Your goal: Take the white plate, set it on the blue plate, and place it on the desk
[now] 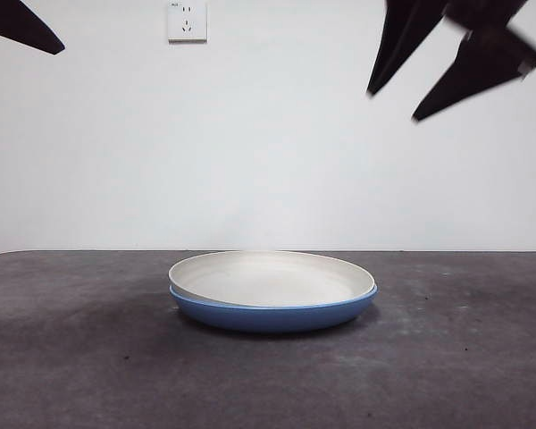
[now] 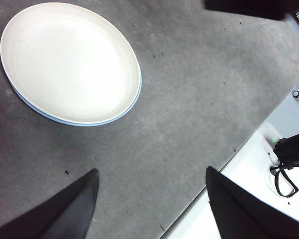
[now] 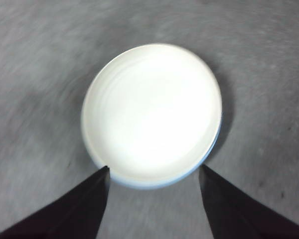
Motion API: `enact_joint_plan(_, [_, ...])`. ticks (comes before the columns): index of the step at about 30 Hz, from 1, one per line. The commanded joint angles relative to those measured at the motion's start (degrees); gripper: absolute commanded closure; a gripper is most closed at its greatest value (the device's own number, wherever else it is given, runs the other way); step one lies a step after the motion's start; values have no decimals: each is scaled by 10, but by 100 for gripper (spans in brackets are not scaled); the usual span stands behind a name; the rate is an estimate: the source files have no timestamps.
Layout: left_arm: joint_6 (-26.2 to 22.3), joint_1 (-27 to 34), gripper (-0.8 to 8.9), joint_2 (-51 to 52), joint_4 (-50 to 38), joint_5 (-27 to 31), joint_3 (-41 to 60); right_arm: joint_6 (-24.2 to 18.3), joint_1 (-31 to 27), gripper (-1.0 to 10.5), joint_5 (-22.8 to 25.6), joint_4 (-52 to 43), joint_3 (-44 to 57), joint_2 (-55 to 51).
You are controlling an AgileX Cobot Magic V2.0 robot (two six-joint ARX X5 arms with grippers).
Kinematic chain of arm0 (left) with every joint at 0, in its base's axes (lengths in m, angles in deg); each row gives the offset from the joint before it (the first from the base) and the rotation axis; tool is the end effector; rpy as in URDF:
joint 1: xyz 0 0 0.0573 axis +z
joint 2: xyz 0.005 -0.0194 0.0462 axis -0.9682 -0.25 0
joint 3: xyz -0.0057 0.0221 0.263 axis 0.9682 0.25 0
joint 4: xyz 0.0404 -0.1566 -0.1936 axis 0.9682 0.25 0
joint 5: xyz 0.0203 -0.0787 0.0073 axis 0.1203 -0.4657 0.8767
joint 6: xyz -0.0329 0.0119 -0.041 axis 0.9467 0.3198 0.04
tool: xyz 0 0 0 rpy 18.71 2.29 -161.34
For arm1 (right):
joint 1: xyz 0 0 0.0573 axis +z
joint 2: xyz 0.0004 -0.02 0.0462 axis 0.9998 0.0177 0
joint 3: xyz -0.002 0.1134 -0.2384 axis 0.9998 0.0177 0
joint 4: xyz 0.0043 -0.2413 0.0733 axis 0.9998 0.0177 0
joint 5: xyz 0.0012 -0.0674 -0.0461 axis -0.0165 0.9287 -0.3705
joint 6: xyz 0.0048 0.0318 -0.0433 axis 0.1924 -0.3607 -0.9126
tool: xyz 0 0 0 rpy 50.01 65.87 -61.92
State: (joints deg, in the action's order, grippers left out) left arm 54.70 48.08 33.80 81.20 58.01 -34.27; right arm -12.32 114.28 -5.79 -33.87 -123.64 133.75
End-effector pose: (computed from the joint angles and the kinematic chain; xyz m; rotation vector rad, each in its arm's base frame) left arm 0.1398 -0.0876 0.3247 -0.1111 0.8153 -0.8601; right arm 0.2179 0.1121 0.3131 0.1399 0.8633 0.6007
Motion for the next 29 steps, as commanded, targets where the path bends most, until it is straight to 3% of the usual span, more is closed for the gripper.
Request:
enact_joint_plan(1, [-6, -3, 474, -3, -6, -3, -4, -38, 15, 662, -2, 57, -9, -24])
enact_joint_plan(6, [-6, -3, 474, -3, -7, -3, -4, -64, 51, 662, -2, 138, -9, -80])
enact_joint_plan(13, [-6, -3, 474, -3, -6, -3, -4, -67, 95, 662, 0, 196, -7, -125])
enact_joint_plan(29, [-6, -3, 474, -3, -6, -3, -4, -71, 115, 662, 0, 197, -7, -134])
